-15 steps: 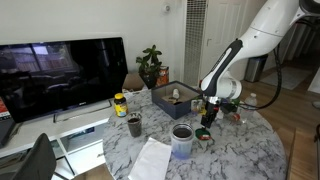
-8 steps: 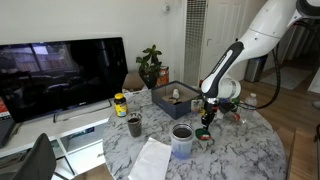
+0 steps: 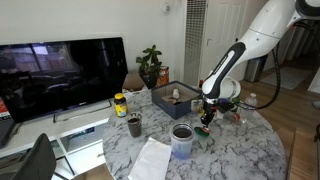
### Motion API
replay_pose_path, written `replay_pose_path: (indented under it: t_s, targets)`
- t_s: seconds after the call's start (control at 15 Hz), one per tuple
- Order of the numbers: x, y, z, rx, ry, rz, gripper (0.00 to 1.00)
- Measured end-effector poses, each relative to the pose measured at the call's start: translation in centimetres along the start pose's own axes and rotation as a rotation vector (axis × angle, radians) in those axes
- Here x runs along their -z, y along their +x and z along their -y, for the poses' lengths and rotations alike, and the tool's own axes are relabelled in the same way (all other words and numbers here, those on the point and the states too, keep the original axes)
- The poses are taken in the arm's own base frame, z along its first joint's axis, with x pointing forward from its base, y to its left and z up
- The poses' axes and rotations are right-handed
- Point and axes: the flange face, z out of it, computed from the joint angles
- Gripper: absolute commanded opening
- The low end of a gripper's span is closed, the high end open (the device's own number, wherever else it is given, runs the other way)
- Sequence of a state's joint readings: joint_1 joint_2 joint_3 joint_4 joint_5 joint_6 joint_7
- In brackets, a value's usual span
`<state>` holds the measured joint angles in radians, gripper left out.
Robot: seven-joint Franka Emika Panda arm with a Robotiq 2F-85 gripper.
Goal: Pick up the red ketchup packet from the box and put it on the green lid, pick up the green lid and pour the red ketchup packet into the silver cup
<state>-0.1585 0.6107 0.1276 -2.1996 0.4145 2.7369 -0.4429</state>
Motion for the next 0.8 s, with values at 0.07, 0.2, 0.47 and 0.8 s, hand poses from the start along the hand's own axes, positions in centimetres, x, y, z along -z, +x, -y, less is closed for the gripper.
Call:
replay_pose_path:
  t_s: [0.07, 0.2, 0.47, 0.8]
  targets:
    - [0.0, 0.0, 0.0, 0.0, -0.004, 0.001, 0.0]
    - [0.1, 0.1, 0.2, 0.002, -0.016, 0.005, 0.0]
    - [1.4, 0.7, 1.2, 0.015, -0.052, 0.005, 0.0]
    - [6.2, 1.1, 4.3, 0.04, -0.077, 0.047, 0.0]
